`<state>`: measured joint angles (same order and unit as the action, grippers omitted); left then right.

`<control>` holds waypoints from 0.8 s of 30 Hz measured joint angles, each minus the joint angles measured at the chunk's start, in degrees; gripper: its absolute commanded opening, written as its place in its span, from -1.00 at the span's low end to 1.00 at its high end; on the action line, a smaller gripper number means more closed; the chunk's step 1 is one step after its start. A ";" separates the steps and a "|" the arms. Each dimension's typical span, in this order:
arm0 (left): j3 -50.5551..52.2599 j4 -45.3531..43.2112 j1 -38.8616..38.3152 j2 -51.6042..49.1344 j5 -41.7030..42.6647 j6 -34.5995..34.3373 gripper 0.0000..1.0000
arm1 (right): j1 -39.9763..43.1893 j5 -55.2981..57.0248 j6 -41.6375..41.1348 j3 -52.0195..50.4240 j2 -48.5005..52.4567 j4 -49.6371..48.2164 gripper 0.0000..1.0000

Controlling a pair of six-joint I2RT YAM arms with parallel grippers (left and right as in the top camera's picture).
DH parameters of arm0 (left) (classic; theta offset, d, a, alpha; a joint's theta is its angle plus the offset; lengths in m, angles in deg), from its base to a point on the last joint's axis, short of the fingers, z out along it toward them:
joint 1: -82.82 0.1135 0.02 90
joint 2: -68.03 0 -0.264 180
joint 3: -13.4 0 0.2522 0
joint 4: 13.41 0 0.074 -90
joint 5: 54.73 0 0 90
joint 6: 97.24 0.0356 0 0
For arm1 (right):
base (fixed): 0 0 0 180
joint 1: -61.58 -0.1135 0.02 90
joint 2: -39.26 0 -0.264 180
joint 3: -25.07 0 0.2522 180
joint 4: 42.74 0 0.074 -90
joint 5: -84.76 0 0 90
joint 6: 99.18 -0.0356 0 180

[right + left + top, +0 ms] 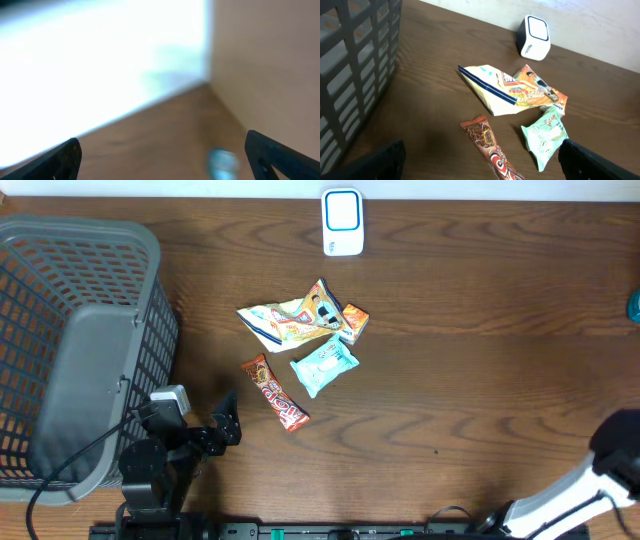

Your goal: Scan the item barcode

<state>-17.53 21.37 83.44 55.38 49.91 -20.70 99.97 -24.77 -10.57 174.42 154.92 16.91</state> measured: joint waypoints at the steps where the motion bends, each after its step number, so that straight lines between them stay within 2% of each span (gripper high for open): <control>1: 0.00 0.00 0.00 0.00 0.02 0.00 0.96 | -0.57 -3.74 -0.61 0.26 -1.77 0.55 0.99; 6: 0.00 0.00 0.00 0.00 0.02 0.00 0.96 | -8.68 -17.05 -1.95 0.85 -5.40 5.40 0.98; 13: 0.00 0.02 0.00 0.00 0.00 0.00 0.96 | -26.86 -18.27 -3.10 0.72 -0.90 19.41 0.98; 17: 0.00 0.00 0.00 0.00 0.02 0.00 0.96 | -36.70 -13.97 -3.43 0.72 4.85 24.35 0.80; 19: 0.00 0.02 0.00 0.00 0.00 0.00 0.96 | -42.58 -10.38 -3.58 0.68 9.92 25.75 0.63; 24: 0.00 0.02 0.00 0.00 0.02 0.00 0.96 | -50.29 -7.45 -5.49 0.57 20.52 29.42 0.19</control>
<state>-17.53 21.39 83.44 55.38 49.93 -20.70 49.68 -32.22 -16.06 174.99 175.44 46.33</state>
